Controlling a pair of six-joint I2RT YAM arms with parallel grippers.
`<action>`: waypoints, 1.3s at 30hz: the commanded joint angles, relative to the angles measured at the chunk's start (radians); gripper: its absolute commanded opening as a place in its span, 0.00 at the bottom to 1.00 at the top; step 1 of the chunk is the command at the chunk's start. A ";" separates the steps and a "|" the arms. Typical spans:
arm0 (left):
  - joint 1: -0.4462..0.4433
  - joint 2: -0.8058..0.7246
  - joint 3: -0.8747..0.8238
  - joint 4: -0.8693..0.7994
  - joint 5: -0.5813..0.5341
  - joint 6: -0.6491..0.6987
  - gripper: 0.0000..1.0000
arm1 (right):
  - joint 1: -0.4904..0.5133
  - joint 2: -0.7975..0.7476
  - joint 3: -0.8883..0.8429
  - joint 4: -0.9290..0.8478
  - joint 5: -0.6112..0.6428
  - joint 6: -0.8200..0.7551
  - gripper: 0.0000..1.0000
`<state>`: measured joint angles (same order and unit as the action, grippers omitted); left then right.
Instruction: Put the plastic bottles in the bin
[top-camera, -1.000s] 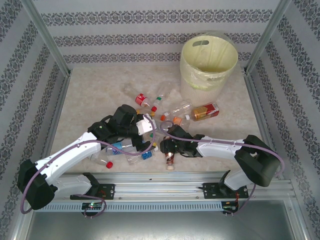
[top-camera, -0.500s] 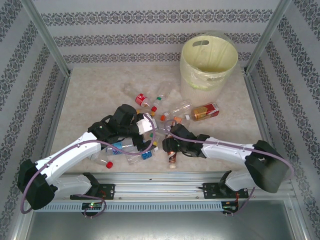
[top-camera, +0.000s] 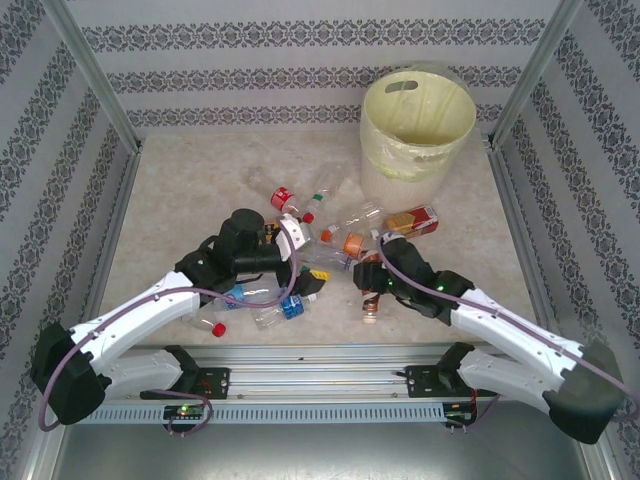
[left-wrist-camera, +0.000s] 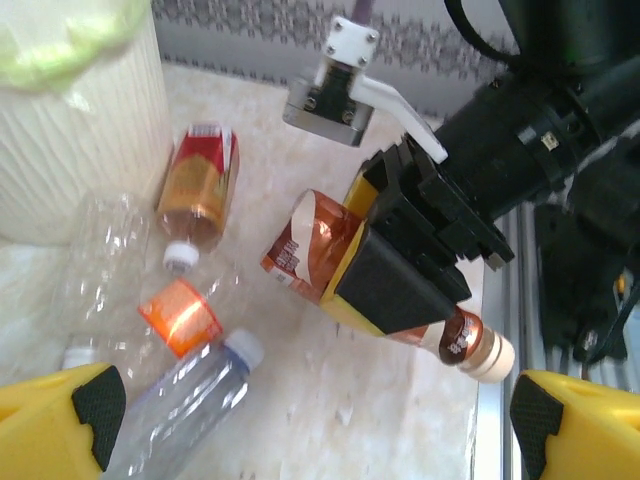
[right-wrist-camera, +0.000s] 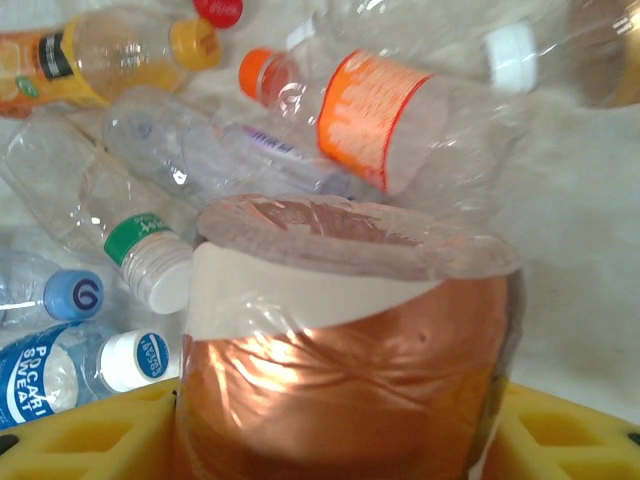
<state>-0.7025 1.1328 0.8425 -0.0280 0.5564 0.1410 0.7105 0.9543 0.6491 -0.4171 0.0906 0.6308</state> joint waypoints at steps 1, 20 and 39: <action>-0.015 -0.018 -0.045 0.285 0.036 -0.171 1.00 | -0.051 -0.062 0.066 -0.098 0.025 -0.067 0.62; -0.015 0.097 -0.102 0.796 0.060 -0.469 1.00 | -0.341 0.054 0.557 -0.163 -0.049 -0.309 0.62; -0.014 0.004 -0.144 0.722 0.006 -0.387 1.00 | -0.457 0.416 1.067 -0.124 -0.037 -0.403 0.62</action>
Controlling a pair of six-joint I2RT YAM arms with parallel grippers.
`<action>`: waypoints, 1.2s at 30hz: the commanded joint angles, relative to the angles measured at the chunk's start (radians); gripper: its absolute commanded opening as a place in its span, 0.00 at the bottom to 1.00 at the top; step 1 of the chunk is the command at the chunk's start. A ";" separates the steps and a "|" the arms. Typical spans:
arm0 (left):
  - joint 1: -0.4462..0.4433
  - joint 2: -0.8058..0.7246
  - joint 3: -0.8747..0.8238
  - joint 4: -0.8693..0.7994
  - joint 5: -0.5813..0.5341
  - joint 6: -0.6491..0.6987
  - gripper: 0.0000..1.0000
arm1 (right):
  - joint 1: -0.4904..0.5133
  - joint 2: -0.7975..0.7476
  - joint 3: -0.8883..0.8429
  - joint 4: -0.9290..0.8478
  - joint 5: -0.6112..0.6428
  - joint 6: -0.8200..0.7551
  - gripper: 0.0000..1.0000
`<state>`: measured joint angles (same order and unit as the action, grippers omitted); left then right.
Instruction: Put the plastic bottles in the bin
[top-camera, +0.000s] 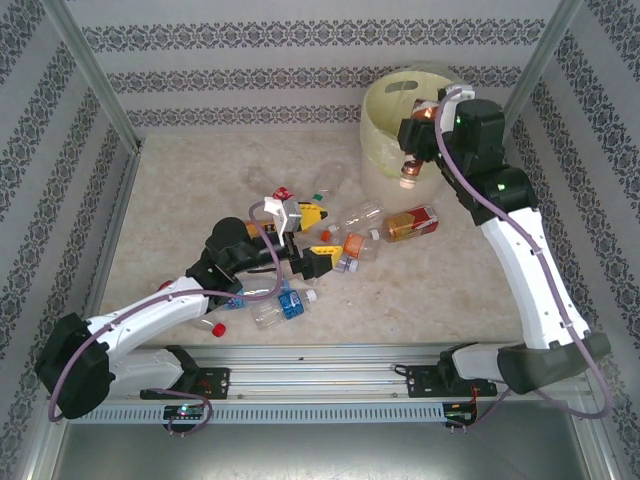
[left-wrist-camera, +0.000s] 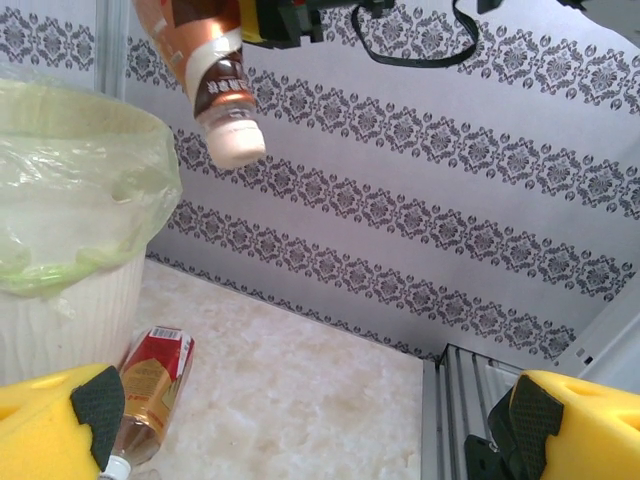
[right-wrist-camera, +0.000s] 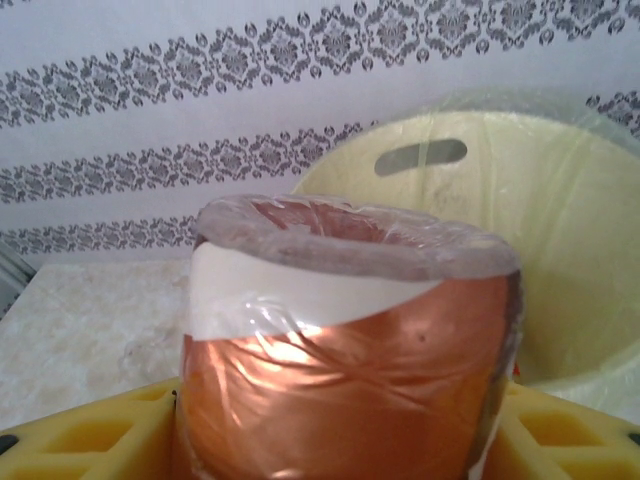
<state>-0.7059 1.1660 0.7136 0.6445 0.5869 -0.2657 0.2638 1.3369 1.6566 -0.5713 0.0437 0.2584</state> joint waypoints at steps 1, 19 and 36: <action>-0.012 -0.035 -0.018 0.056 -0.030 0.023 1.00 | -0.013 0.054 0.084 0.027 0.017 -0.035 0.62; -0.010 -0.112 -0.108 0.171 -0.243 0.001 1.00 | -0.073 0.387 0.432 -0.002 0.121 -0.104 0.62; -0.010 -0.115 -0.086 0.063 -0.384 0.047 1.00 | -0.161 0.741 0.764 -0.187 0.045 -0.078 0.63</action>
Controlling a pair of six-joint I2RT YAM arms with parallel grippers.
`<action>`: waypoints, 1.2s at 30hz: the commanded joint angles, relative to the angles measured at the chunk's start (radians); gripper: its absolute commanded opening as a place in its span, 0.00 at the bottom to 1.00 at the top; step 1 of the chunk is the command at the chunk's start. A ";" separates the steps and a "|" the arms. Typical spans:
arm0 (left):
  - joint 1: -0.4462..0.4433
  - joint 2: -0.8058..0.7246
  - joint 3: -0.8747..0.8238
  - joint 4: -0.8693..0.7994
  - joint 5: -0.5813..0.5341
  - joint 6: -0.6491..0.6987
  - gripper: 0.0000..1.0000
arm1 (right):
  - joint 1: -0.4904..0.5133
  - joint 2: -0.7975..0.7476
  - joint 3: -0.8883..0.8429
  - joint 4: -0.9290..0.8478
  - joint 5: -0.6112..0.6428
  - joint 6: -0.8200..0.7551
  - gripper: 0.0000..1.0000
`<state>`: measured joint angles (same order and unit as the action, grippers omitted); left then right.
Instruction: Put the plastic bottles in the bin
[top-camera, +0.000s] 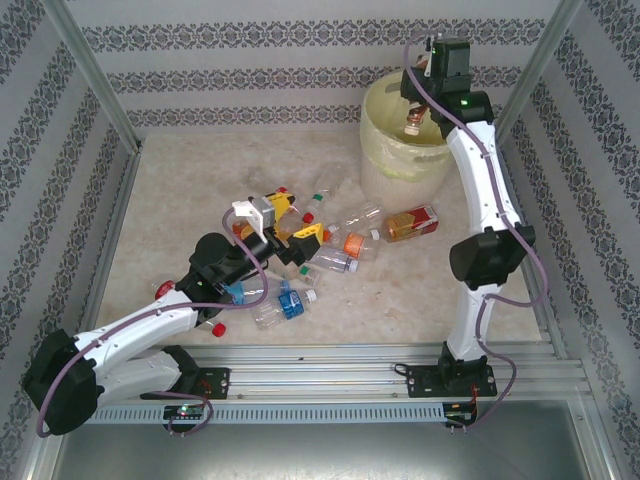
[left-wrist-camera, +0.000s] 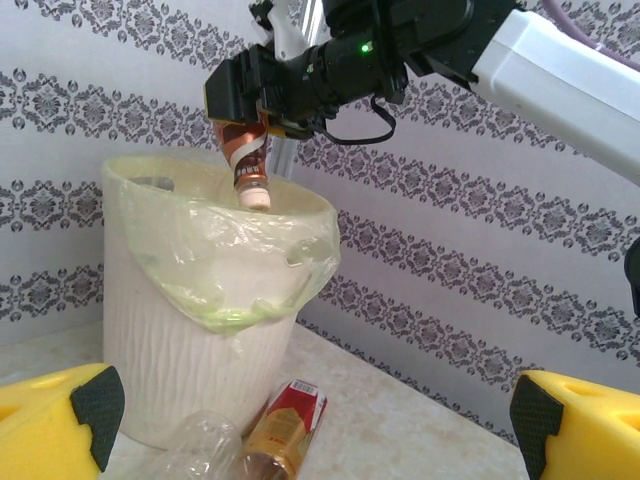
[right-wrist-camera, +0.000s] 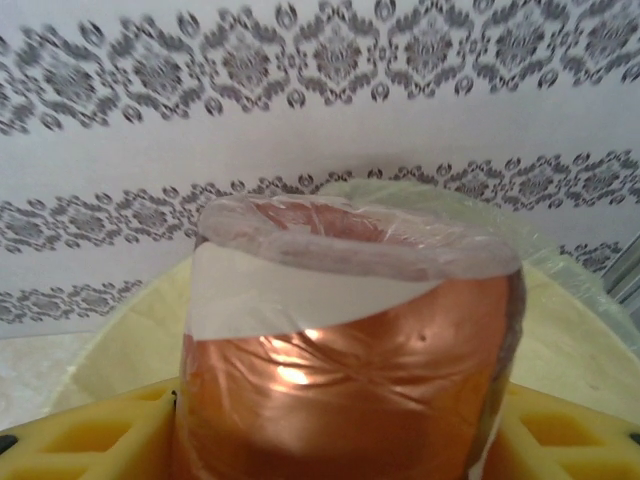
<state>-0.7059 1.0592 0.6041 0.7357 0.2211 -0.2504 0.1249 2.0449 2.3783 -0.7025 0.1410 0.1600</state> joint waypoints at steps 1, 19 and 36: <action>-0.010 -0.006 0.026 -0.033 -0.020 0.035 1.00 | -0.027 0.042 0.042 -0.061 -0.062 0.024 0.63; -0.009 -0.008 0.049 -0.108 0.019 0.105 1.00 | -0.040 0.109 -0.039 -0.134 -0.156 0.060 0.68; -0.010 -0.008 0.081 -0.185 0.025 0.123 1.00 | -0.036 0.005 -0.059 -0.134 -0.163 0.049 0.82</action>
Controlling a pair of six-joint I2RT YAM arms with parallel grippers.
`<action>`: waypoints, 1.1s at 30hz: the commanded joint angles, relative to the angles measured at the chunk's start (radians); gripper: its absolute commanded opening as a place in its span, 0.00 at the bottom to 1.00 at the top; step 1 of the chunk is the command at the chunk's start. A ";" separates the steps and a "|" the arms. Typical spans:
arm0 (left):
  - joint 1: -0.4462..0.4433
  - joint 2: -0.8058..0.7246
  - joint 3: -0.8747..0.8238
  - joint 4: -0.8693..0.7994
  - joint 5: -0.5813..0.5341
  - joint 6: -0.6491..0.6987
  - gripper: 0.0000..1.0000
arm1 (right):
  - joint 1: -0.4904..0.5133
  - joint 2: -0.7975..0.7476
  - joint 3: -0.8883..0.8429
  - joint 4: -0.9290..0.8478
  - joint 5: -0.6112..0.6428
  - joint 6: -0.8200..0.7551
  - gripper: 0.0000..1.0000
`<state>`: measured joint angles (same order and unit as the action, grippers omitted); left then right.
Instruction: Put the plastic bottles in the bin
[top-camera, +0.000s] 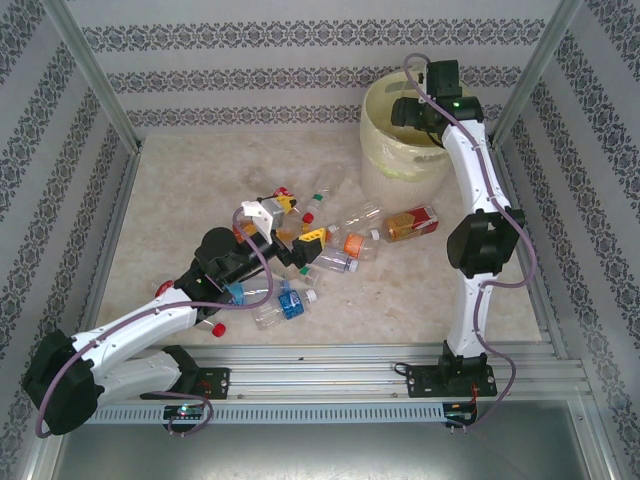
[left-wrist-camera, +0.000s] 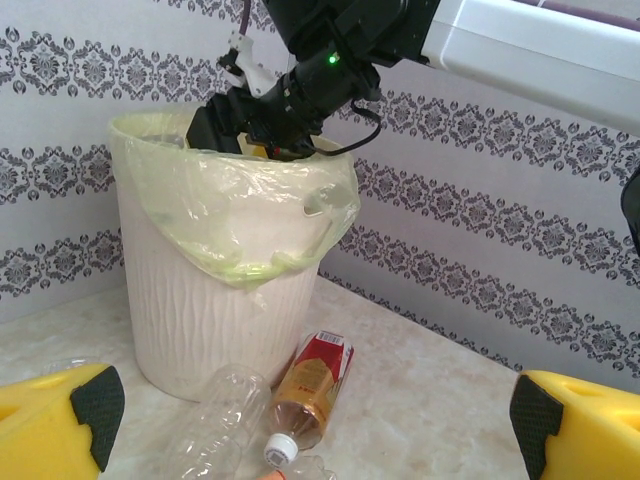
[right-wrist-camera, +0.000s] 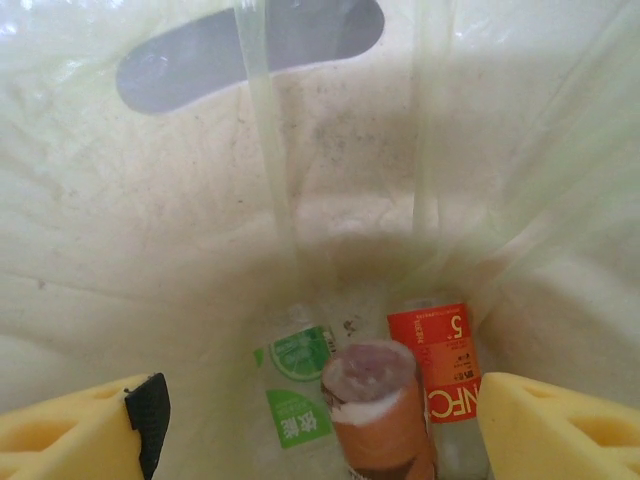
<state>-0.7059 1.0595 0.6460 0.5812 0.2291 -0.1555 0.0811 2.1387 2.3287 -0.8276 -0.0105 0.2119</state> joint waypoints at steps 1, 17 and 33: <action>-0.010 -0.008 0.040 -0.033 0.018 0.031 1.00 | 0.009 -0.101 -0.017 -0.008 -0.008 -0.008 0.82; -0.010 0.004 0.167 -0.340 0.045 0.222 1.00 | 0.072 -0.486 -0.405 0.148 0.010 -0.002 0.84; -0.010 -0.043 0.170 -0.499 0.030 0.442 1.00 | 0.223 -0.969 -1.135 0.294 -0.038 0.093 0.84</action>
<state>-0.7059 1.0225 0.7948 0.1169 0.2604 0.2356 0.2924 1.2140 1.2537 -0.5713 -0.0147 0.2863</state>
